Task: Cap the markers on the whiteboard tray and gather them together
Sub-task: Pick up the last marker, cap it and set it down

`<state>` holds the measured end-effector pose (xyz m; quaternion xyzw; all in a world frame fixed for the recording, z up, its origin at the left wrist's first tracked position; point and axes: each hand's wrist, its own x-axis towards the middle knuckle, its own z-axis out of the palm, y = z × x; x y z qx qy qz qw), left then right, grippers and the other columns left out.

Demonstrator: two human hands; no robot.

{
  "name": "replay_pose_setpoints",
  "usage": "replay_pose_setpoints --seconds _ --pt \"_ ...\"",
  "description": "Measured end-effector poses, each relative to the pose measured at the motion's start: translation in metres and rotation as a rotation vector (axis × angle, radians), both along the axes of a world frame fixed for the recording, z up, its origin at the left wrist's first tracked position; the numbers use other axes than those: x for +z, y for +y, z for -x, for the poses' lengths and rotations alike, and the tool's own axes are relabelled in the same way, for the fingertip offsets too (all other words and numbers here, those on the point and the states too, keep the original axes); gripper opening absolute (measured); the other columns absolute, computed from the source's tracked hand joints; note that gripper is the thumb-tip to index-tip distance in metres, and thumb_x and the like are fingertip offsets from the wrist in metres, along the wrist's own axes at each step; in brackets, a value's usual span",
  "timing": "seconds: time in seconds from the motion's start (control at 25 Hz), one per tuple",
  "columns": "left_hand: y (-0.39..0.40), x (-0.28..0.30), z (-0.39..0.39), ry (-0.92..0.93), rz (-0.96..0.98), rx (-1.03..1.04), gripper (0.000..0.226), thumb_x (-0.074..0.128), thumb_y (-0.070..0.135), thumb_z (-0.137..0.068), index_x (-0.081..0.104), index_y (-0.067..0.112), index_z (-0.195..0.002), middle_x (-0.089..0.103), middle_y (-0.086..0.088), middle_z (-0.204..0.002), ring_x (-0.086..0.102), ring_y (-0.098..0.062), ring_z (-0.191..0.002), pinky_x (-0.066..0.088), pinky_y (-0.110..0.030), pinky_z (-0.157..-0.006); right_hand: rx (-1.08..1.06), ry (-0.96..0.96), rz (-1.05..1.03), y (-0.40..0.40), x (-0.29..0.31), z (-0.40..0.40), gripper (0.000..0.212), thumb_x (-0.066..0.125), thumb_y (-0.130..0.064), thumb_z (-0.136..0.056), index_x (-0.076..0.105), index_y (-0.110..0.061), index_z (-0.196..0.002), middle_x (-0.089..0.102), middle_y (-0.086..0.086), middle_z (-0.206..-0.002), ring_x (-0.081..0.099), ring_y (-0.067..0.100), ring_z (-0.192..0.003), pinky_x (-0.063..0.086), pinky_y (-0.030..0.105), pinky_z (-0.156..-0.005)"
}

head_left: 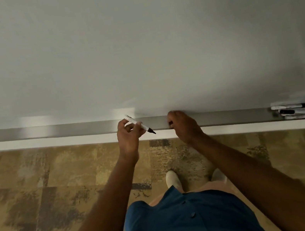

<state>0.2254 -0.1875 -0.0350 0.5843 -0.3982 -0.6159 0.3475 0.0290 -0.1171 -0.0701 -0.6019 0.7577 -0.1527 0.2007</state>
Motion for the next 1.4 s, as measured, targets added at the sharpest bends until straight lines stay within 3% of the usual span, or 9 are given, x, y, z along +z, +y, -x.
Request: replay_pose_setpoints --seconds 0.12,0.16,0.24,0.32,0.56,0.8,0.96,1.24,1.4 --pt "0.011 0.004 0.012 0.304 -0.179 0.141 0.050 0.066 -0.001 -0.092 0.043 0.017 -0.133 0.067 -0.020 -0.103 0.073 -0.026 -0.086 0.062 -0.038 -0.084 -0.332 -0.454 0.108 0.015 0.010 0.004 0.030 0.060 -0.001 -0.095 0.065 -0.015 -0.121 0.061 0.005 -0.123 0.059 0.014 -0.109 0.046 0.012 -0.091" --pt "0.015 0.004 0.016 0.364 -0.225 0.181 0.053 0.064 -0.004 -0.092 0.042 0.018 -0.134 0.066 -0.018 -0.100 0.072 -0.026 -0.084 0.062 -0.036 -0.082 -0.474 -0.623 0.135 0.020 0.015 0.004 0.029 0.061 -0.002 -0.094 0.067 -0.016 -0.119 0.063 0.006 -0.122 0.060 0.014 -0.109 0.048 0.012 -0.094" --pt "0.023 0.006 0.025 0.438 -0.299 0.238 0.050 0.061 -0.007 -0.092 0.044 0.016 -0.133 0.065 -0.017 -0.099 0.069 -0.027 -0.084 0.063 -0.032 -0.075 -0.781 -1.086 0.151 0.032 0.026 0.002 0.026 0.065 -0.001 -0.092 0.071 -0.020 -0.108 0.069 0.007 -0.111 0.067 0.019 -0.104 0.058 0.027 -0.092" --pt "0.030 0.006 0.034 0.455 -0.356 0.251 0.045 0.061 -0.007 -0.091 0.048 0.015 -0.129 0.064 -0.017 -0.103 0.067 -0.029 -0.089 0.062 -0.030 -0.073 -0.939 -1.339 0.142 0.045 0.034 0.002 0.023 0.067 0.000 -0.091 0.072 -0.019 -0.103 0.072 0.008 -0.105 0.069 0.023 -0.104 0.060 0.032 -0.087" --pt "0.043 0.008 0.052 0.422 -0.369 0.188 0.048 0.064 -0.008 -0.090 0.049 0.014 -0.130 0.064 -0.017 -0.103 0.068 -0.030 -0.091 0.062 -0.031 -0.075 -0.870 -1.359 0.159 0.068 0.041 -0.002 0.022 0.065 -0.001 -0.094 0.072 -0.009 -0.113 0.076 0.007 -0.105 0.075 0.017 -0.100 0.061 0.026 -0.085" --pt "0.047 0.011 0.047 0.397 -0.344 0.139 0.053 0.066 -0.007 -0.089 0.046 0.010 -0.136 0.062 -0.023 -0.112 0.068 -0.031 -0.093 0.063 -0.034 -0.079 -0.733 -1.206 0.131 0.080 0.039 0.001 0.022 0.064 -0.005 -0.096 0.069 -0.014 -0.115 0.076 0.004 -0.107 0.075 0.016 -0.101 0.061 0.025 -0.083" --pt "0.048 0.013 0.044 0.379 -0.346 0.119 0.045 0.066 -0.006 -0.090 0.050 0.013 -0.127 0.063 -0.021 -0.108 0.069 -0.029 -0.089 0.062 -0.033 -0.078 -0.652 -1.081 0.108 0.090 0.038 -0.003 0.023 0.061 -0.009 -0.098 0.066 -0.016 -0.120 0.074 -0.005 -0.105 0.075 0.010 -0.097 0.060 0.021 -0.077" --pt "0.053 0.013 0.042 0.373 -0.344 0.064 0.036 0.064 -0.003 -0.092 0.052 0.014 -0.121 0.065 -0.017 -0.101 0.069 -0.027 -0.089 0.062 -0.035 -0.082 -0.594 -0.931 0.085 0.092 0.039 -0.012 0.024 0.061 -0.012 -0.099 0.066 -0.014 -0.122 0.075 0.003 -0.109 0.075 0.014 -0.096 0.062 0.035 -0.085" --pt "0.055 0.015 0.046 0.298 -0.329 0.124 0.013 0.057 0.018 -0.101 0.059 0.012 -0.113 0.062 -0.017 -0.103 0.070 -0.027 -0.088 0.062 -0.032 -0.075 -0.480 -0.676 0.097 0.092 0.047 -0.018 0.024 0.060 -0.021 -0.100 0.066 -0.019 -0.123 0.073 -0.012 -0.097 0.071 -0.001 -0.083 0.059 0.021 -0.073"
